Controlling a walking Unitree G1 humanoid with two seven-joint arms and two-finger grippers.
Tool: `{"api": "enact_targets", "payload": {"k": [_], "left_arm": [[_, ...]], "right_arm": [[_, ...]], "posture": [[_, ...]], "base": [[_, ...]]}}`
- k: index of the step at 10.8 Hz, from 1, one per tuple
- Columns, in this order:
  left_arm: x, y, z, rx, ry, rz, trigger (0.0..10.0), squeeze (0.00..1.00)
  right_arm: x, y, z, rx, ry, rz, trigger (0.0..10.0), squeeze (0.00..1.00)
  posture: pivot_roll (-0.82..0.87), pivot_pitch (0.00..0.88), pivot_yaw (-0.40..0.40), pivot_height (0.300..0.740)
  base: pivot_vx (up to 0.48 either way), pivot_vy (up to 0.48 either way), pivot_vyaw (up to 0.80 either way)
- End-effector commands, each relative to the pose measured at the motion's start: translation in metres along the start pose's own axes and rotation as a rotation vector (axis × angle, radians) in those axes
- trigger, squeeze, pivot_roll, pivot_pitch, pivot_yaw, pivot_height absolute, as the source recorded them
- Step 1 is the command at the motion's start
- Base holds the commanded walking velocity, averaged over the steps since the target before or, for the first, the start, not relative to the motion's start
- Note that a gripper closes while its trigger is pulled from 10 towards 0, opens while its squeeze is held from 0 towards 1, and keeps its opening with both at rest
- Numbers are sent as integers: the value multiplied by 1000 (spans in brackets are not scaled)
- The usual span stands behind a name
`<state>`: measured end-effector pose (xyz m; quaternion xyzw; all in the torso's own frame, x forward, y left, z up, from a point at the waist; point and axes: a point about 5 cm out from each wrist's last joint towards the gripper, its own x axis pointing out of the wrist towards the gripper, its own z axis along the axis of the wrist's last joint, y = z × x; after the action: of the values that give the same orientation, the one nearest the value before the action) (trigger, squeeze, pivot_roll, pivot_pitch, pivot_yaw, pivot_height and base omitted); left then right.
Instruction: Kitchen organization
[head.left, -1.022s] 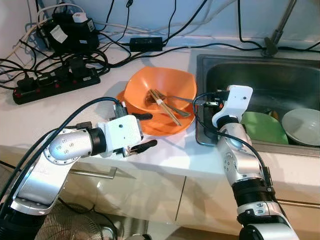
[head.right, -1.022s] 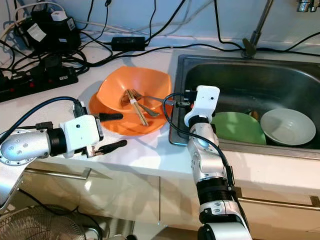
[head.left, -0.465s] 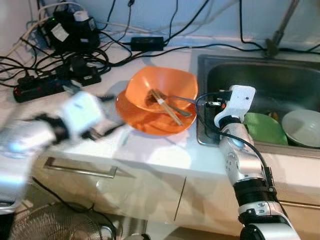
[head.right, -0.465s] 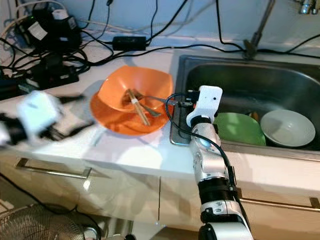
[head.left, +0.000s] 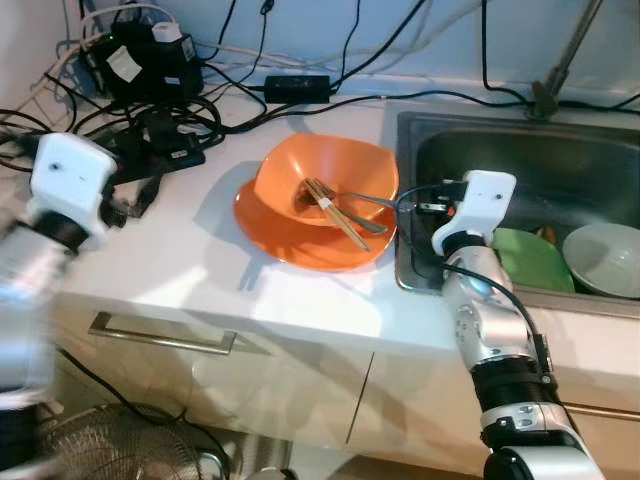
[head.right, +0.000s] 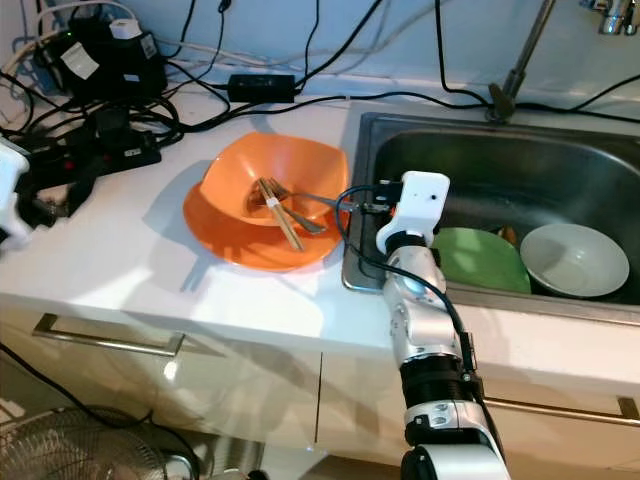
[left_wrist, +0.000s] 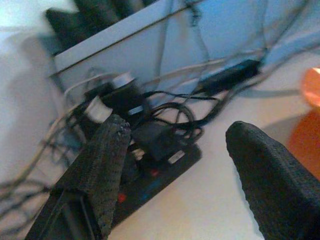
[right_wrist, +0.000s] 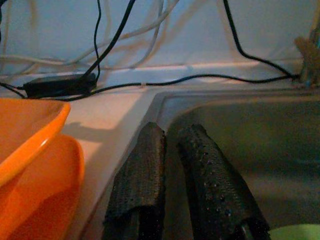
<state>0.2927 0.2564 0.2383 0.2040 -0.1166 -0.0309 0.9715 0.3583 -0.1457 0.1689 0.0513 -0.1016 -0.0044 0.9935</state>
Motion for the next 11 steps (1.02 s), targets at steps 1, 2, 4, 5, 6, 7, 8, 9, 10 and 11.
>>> {"api": "enact_targets", "payload": {"k": [1, 2, 4, 5, 6, 7, 8, 9, 10, 11], "left_arm": [[2, -8, -3, -32, -27, 70, 10000, 0], [7, -23, -5, -104, -61, 100, 10000, 0], [22, -58, 1, -233, -139, 110, 10000, 0], [31, -70, 4, -247, -163, 124, 10000, 0], [39, -78, 10, -258, -190, 139, 10000, 0], [43, -81, 12, -272, -203, 139, 10000, 0], [46, -87, 14, -275, -223, 123, 10000, 0], [47, -86, 15, -274, -230, 131, 10000, 0], [47, -85, 16, -273, -236, 138, 10000, 0], [47, -84, 16, -271, -242, 144, 10000, 0]], "right_arm": [[1, -4, 7, 13, -39, -9, 10000, 0], [1, -6, 10, 10, -61, -14, 10000, 0], [1, -11, 16, 2, -100, -23, 10000, 0], [1, -12, 19, 3, -113, -25, 10000, 0], [1, -12, 19, 7, -122, -27, 10000, 0], [1, -12, 20, 6, -128, -22, 10000, 0], [0, -11, 21, 10, -131, -20, 10000, 0], [0, -12, 21, 4, -141, -22, 10000, 0], [-1, -12, 21, -2, -141, -22, 10000, 0], [-1, -11, 20, 3, -137, -23, 10000, 0]], "posture": [[234, 71, 15, 740], [230, 62, 14, 740], [214, 41, 15, 740], [210, 35, 15, 740], [203, 24, 17, 740], [203, 24, 17, 740], [197, 25, 19, 740], [199, 28, 16, 740], [202, 33, 15, 740], [205, 37, 14, 740]], "base": [[0, 0, 0], [0, 0, 0], [0, 0, 0], [0, 0, 0], [0, 0, 0], [0, -300, 0], [0, -311, 0], [0, -311, 0], [0, -311, 0], [0, -431, 0]]}}
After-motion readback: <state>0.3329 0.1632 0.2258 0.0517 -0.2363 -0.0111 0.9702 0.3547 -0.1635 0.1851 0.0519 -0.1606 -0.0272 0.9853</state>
